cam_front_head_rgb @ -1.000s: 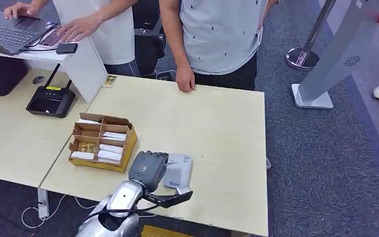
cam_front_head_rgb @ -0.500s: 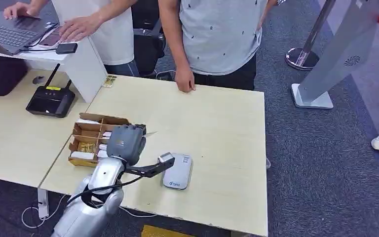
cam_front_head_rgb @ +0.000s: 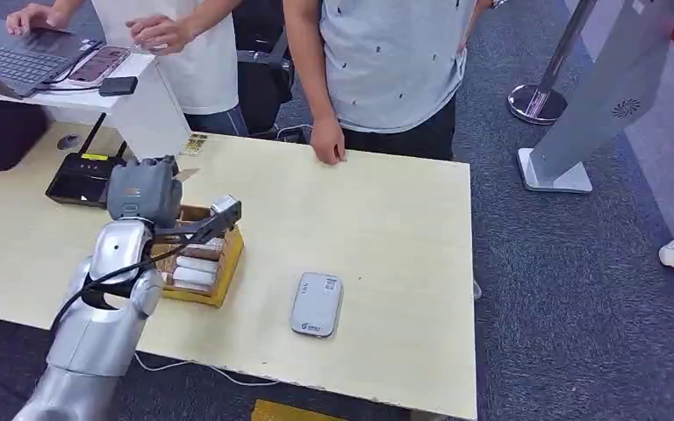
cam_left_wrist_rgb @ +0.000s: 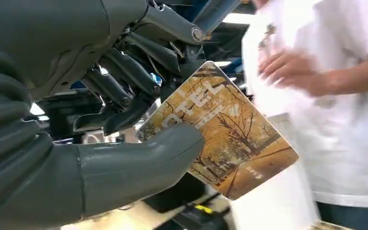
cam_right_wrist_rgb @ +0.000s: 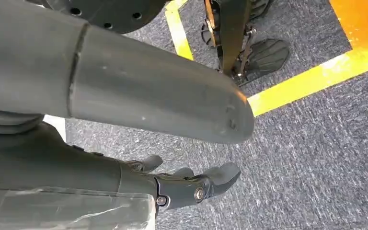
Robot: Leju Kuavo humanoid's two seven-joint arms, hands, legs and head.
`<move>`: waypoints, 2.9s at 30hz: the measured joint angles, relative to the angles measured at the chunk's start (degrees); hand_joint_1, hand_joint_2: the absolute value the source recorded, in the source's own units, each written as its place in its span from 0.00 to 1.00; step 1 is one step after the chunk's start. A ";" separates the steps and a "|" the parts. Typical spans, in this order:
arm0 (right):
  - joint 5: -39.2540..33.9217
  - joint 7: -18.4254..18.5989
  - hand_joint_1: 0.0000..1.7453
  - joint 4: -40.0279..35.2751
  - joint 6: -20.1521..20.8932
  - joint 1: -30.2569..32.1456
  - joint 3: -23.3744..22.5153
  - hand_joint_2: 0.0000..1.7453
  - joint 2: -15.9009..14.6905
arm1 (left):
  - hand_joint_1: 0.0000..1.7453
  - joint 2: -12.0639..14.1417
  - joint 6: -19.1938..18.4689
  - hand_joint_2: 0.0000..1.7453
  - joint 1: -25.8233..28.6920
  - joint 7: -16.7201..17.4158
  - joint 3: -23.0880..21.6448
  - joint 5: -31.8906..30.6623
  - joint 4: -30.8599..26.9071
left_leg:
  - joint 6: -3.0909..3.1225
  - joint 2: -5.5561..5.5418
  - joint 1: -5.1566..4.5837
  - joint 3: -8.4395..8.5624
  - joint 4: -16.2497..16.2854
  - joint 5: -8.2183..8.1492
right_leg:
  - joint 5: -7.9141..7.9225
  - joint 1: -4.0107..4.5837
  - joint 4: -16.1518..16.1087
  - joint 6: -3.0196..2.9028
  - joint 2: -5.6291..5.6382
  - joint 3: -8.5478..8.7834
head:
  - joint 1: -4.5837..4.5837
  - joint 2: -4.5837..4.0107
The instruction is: Pass the card to the sensor for recognition and then transmit it.
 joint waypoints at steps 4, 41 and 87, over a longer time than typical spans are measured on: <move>0.35 0.00 0.00 0.04 0.00 -0.02 0.00 0.00 -0.02 | 1.00 1.46 -0.92 1.00 -1.47 0.35 2.53 0.00 2.03 | 0.00 0.00 0.02 0.00 0.00 0.00 | 0.00 0.00 0.01 0.00 0.00 0.00 | 0.00 0.00; 1.03 0.15 0.00 0.04 0.09 -0.11 0.00 0.00 -0.04 | 1.00 5.57 -3.15 1.00 -5.85 -0.96 10.84 0.00 8.89 | -0.01 0.07 0.02 -0.02 0.00 0.00 | 0.00 0.00 0.00 0.00 0.04 -0.05 | 0.00 0.00; 1.57 0.20 0.00 0.07 0.13 -0.16 -0.13 0.00 -0.04 | 0.00 -7.98 -0.61 1.00 -7.55 -19.06 23.69 2.43 4.74 | 0.00 0.07 -0.01 -0.04 0.00 0.00 | 0.00 -0.01 -0.01 0.00 0.04 -0.04 | 0.00 0.00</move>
